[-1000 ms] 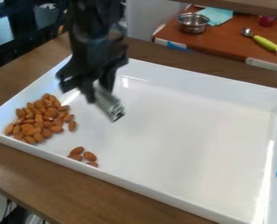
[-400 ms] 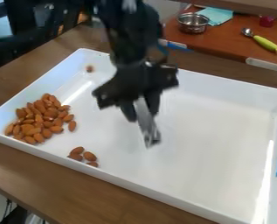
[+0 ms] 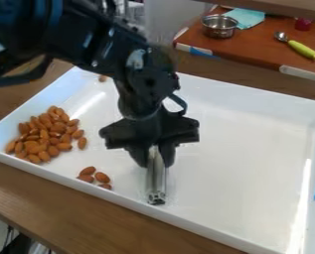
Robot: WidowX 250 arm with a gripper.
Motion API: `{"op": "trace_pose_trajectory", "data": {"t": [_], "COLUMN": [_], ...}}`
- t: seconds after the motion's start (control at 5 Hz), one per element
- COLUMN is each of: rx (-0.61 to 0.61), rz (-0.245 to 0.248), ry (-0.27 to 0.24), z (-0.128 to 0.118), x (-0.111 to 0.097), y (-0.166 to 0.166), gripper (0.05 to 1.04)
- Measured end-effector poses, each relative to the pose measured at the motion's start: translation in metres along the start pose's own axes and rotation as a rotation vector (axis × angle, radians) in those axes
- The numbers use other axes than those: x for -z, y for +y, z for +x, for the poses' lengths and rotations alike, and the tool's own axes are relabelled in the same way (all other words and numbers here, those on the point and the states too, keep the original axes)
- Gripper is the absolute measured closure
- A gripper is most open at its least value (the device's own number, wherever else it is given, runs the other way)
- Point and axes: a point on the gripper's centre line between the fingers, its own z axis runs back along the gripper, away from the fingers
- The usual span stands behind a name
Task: Sweep into pile
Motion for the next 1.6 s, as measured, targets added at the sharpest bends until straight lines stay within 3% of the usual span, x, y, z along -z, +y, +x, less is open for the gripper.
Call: {"op": "trace_pose_trajectory", "data": {"t": [0.4, 0.8, 1.0, 1.4, 1.6], "rx": [0.04, 0.117, 0.146, 0.156, 0.129], "rz": [0.011, 0.088, 0.153, 0.288, 0.279], "ry": [-0.059, -0.07, -0.094, -0.215, -0.185], "z": [0.003, 0.015, 0.022, 0.046, 0.043], "x": [-0.001, -0.01, -0.012, 0.0, -0.007], "y": [0.012, 0.05, 0.073, 0.102, 0.108], "gripper": [0.718, 0.718, 0.718, 0.718, 0.718]}}
